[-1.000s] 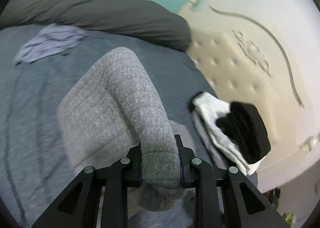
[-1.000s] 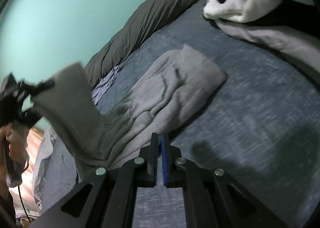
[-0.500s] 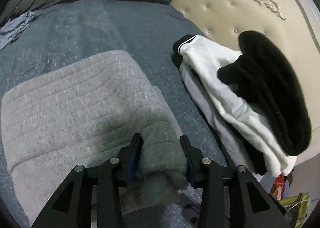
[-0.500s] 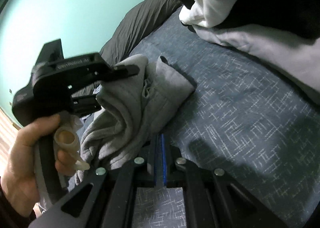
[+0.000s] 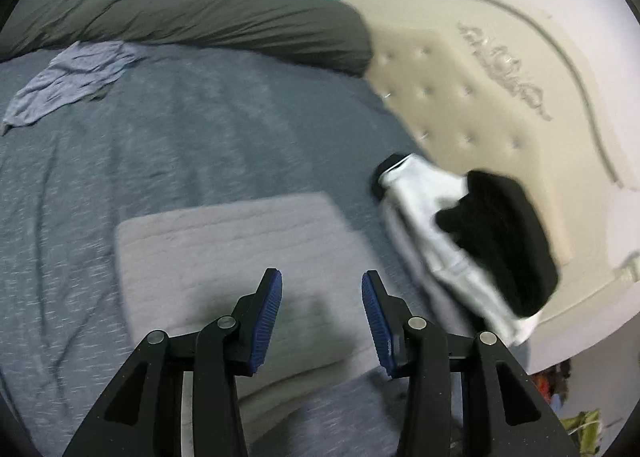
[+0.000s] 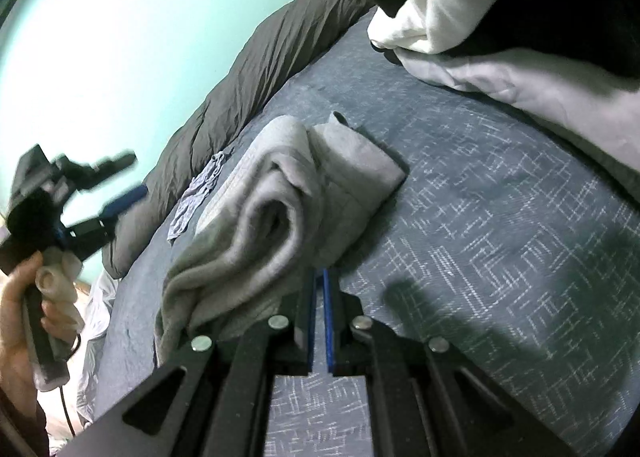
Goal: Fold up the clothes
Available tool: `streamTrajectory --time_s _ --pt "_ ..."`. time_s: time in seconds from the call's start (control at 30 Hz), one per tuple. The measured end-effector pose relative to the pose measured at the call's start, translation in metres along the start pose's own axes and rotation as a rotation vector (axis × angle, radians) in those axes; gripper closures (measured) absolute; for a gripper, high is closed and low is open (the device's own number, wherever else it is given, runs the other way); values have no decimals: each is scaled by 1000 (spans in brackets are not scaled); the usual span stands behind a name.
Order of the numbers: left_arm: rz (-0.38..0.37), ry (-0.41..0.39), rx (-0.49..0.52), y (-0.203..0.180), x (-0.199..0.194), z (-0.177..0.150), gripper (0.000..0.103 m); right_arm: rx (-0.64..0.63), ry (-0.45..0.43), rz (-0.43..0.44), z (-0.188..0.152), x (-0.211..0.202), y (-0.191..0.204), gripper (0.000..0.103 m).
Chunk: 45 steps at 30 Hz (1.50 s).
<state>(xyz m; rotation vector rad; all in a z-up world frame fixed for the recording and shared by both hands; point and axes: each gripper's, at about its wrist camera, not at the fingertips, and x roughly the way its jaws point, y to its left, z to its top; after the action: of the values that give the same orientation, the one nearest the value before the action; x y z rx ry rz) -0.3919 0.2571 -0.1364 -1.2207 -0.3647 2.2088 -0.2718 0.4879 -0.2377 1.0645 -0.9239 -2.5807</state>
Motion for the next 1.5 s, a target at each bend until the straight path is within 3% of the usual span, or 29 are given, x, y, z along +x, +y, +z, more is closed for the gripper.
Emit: streamTrajectory --time_s 0.27,0.47,0.67,0.8,0.9,1.03,1.3,1.5 --pt "37 93 10 22 29 -39 58 -3 0 -3 1 4 3 101" --pt "70 163 78 13 55 -78 58 -6 3 -2 1 7 6 101" --pt "56 118 90 13 26 -77 58 -6 5 -4 -1 5 6 101" --pt "89 43 84 27 -11 -74 57 -5 1 -3 -2 5 8 101" --pt "135 30 52 51 -17 -74 57 -8 2 -2 -3 7 11 101" --pt "124 85 10 72 -3 -89 57 -13 6 -2 -4 10 14 101" --pt "148 135 85 63 18 -124 58 -14 12 -5 -3 14 14 101" --pt "139 92 101 57 0 -110 58 -10 10 -5 -4 13 13 101"
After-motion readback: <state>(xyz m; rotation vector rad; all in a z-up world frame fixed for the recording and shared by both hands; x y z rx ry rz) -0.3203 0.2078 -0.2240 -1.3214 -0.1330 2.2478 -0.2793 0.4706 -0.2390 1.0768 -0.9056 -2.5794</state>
